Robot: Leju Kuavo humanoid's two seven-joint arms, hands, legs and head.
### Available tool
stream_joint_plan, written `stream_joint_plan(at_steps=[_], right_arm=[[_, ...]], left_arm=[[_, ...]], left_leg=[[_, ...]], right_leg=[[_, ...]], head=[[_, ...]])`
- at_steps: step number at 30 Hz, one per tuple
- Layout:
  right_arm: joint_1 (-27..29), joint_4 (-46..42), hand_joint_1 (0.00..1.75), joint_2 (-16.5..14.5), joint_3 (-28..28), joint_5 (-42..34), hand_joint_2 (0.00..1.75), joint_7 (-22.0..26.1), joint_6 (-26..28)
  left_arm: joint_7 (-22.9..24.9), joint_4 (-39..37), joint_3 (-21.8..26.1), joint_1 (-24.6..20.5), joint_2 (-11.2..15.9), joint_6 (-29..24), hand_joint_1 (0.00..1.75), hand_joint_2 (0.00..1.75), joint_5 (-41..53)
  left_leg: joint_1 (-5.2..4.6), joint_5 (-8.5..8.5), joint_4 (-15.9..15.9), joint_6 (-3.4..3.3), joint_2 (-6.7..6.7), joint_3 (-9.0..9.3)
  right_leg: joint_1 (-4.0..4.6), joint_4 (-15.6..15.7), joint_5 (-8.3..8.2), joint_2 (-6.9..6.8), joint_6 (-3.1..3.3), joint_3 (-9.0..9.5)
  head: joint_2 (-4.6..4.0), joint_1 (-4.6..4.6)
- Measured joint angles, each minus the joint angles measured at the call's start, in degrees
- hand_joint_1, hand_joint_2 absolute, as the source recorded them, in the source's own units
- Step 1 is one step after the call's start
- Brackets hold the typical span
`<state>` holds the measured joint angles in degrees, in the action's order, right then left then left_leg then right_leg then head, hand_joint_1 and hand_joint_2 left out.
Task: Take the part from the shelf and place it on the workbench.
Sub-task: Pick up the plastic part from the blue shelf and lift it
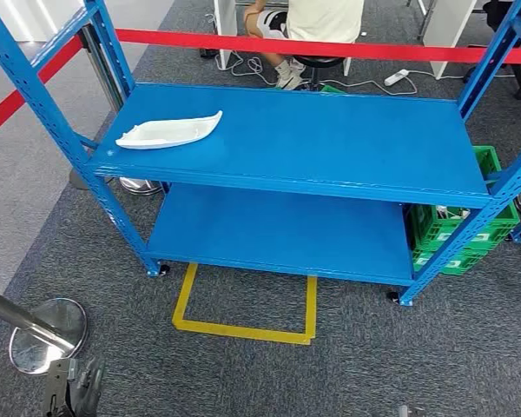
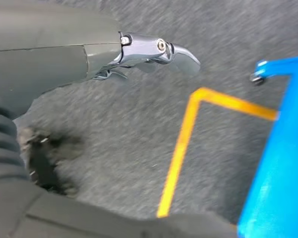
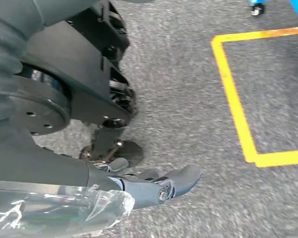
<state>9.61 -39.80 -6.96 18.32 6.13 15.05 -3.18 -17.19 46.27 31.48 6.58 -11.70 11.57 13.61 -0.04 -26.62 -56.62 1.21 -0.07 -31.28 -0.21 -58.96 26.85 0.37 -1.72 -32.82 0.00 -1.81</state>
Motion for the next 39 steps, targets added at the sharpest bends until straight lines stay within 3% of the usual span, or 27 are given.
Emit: stream_joint_plan(at_steps=[8,13,15,17,18,19,20,22,23,25,27,28,29,31,33,34,35,36,37,39], right_arm=[[-0.3,-0.5,0.0,-1.1,5.8,4.1,1.75,2.2,-1.0],[-0.7,-0.5,0.0,-1.9,9.6,6.9,1.75,3.5,-1.3],[-1.0,-0.4,0.0,-1.9,11.0,8.3,1.75,4.0,-1.4],[-1.3,0.1,0.0,-1.9,12.4,9.6,1.75,4.4,-1.5],[-1.4,0.4,0.0,-1.9,13.1,10.2,1.75,4.6,-1.5],[-1.5,0.8,0.0,-1.9,13.9,10.9,1.75,4.8,-1.5],[-1.5,1.2,0.0,-1.9,14.6,11.5,1.75,5.0,-1.4],[-1.7,2.0,0.0,-1.9,15.9,12.7,1.75,5.4,-1.2],[-2.0,2.6,0.0,-2.0,16.4,13.4,1.75,5.6,-1.1],[-2.6,3.9,0.0,-2.1,17.6,14.7,1.75,5.9,-0.8],[-3.0,5.2,0.0,-2.1,18.8,16.1,1.75,6.2,-0.3],[-3.1,5.8,0.0,-2.1,19.4,16.7,1.75,6.4,-0.1],[-3.2,6.5,0.0,-2.1,19.9,17.4,1.75,6.5,0.2],[-3.7,7.8,0.0,-2.1,21.0,18.8,1.75,6.7,0.7],[-4.1,9.3,0.0,-2.1,22.1,20.2,1.75,6.9,1.3],[-4.2,10.0,0.0,-2.1,22.6,20.9,1.75,7.0,1.6],[-4.3,10.6,0.0,-2.1,23.0,21.6,1.75,7.1,1.9],[-4.4,11.3,0.0,-2.1,23.5,22.3,1.75,7.3,2.2],[-4.5,11.9,0.0,-2.1,23.9,23.0,1.75,7.4,2.5],[-4.8,13.0,0.0,-2.0,24.5,24.1,1.75,7.5,2.9]], left_arm=[[-3.5,12.4,0.5,2.1,-2.1,-1.0,0.0,1.75,3.2],[-5.5,21.4,-0.5,3.9,-3.0,-2.3,0.0,1.75,4.9],[-6.2,25.2,-1.7,4.9,-3.1,-3.1,0.0,1.75,5.5],[-6.7,28.6,-2.9,5.8,-3.1,-4.1,0.0,1.75,6.1],[-6.9,30.4,-3.6,6.4,-3.1,-4.6,0.0,1.75,6.4],[-7.1,32.2,-4.4,7.0,-3.1,-5.1,0.0,1.75,6.7],[-7.3,34.0,-5.2,7.7,-3.1,-5.6,0.0,1.75,6.9],[-7.6,37.1,-6.7,8.7,-3.0,-6.8,0.0,1.75,7.4],[-7.7,38.6,-7.4,9.1,-2.8,-7.4,0.0,1.75,7.6],[-7.9,42.0,-9.1,9.8,-2.3,-8.7,0.0,1.75,8.0],[-8.1,45.2,-10.9,10.6,-1.7,-10.1,0.0,1.75,8.4],[-8.1,46.7,-11.8,10.9,-1.4,-10.8,0.0,1.75,8.5],[-8.1,48.1,-12.7,11.2,-1.0,-11.5,0.0,1.75,8.7],[-8.2,50.8,-14.4,11.9,-0.2,-13.0,0.0,1.75,9.0],[-8.1,53.2,-16.0,12.9,0.5,-14.5,0.0,1.75,9.3],[-8.1,54.4,-16.7,13.4,0.8,-15.2,0.0,1.75,9.5],[-8.1,55.5,-17.5,13.8,1.2,-16.0,0.0,1.75,9.7],[-8.1,56.5,-18.2,14.2,1.5,-16.7,0.0,1.75,9.8],[-8.1,57.5,-18.8,14.5,1.8,-17.4,0.0,1.75,10.0],[-8.1,59.1,-19.7,15.3,2.3,-18.7,0.0,1.75,10.3]], left_leg=[[-0.05,-0.08,-0.1,-0.11,0.0,-0.03],[0.05,-0.39,1.9,-2.17,-0.04,0.99],[0.45,-0.19,2.5,-2.43,-0.02,2.01],[0.58,-0.45,2.5,-2.27,0.03,2.42],[0.69,-0.63,2.5,-2.05,0.03,2.65],[0.89,-0.9,2.4,-1.75,0.02,2.98],[1.19,-1.22,2.4,-1.32,0.0,3.46],[1.87,-2.11,2.3,-0.1,-0.03,4.69],[2.09,-2.61,2.0,0.58,-0.03,5.11],[2.09,-3.44,1.7,1.63,0.0,5.32],[2.1,-3.68,1.5,2.17,-0.01,5.37],[2.18,-3.36,0.5,2.33,0.01,5.05],[2.2,-3.02,-1.6,2.41,0.02,3.8],[2.01,-3.76,-9.1,2.44,0.04,-1.26],[1.63,-7.38,-15.7,2.27,0.03,-6.78],[1.44,-8.98,-16.9,2.06,0.03,-8.53],[1.21,-9.52,-16.3,1.72,0.02,-9.44],[0.93,-8.54,-14.2,1.25,0.02,-9.61],[0.58,-5.88,-11.1,0.67,0.02,-9.35],[-0.18,1.67,-4.4,-0.43,-0.08,-8.87]], right_leg=[[-0.11,0.1,-0.07,0.01,-0.11,0.03],[-0.22,-0.5,-0.91,-0.02,-1.27,0.05],[-0.22,-3.9,1.14,0.0,-1.54,-1.82],[-0.46,-10.8,4.18,0.01,-1.96,-5.41],[-0.66,-13.5,5.02,-0.01,-2.18,-7.05],[-0.88,-14.4,4.84,-0.03,-2.44,-7.84],[-1.15,-13.1,3.52,-0.07,-2.71,-7.45],[-1.77,-6.3,-0.51,-0.12,-3.71,-4.37],[-1.9,-3.2,-1.19,-0.13,-3.96,-3.02],[-1.78,-1.1,-0.45,0.07,-2.99,-1.98],[-1.61,-1.4,0.24,0.18,-1.09,-1.74],[-1.58,-1.4,0.39,0.19,-0.66,-1.47],[-1.57,-1.3,0.61,0.22,-0.3,-1.04],[-1.51,-0.9,1.28,0.28,0.26,0.02],[-1.36,-0.3,2.27,0.45,0.65,1.57],[-1.25,0.0,2.85,0.6,0.73,2.59],[-1.14,0.3,3.49,0.78,0.72,3.75],[-1.04,0.6,4.2,0.93,0.68,4.99],[-0.95,0.9,4.94,1.03,0.63,6.02],[-0.66,1.4,6.51,1.27,0.38,7.92]], head=[[0.0,0.01],[0.0,0.07],[0.0,0.51],[-0.01,0.88],[-0.01,0.92],[-0.01,0.92],[0.0,0.92],[-0.01,0.96],[-0.01,1.21],[-0.02,1.38],[-0.01,1.11],[-0.01,0.8],[-0.01,0.67],[0.0,0.31],[0.0,0.16],[0.0,0.1],[0.0,0.05],[0.0,0.02],[0.0,-0.04],[0.0,-0.19]])
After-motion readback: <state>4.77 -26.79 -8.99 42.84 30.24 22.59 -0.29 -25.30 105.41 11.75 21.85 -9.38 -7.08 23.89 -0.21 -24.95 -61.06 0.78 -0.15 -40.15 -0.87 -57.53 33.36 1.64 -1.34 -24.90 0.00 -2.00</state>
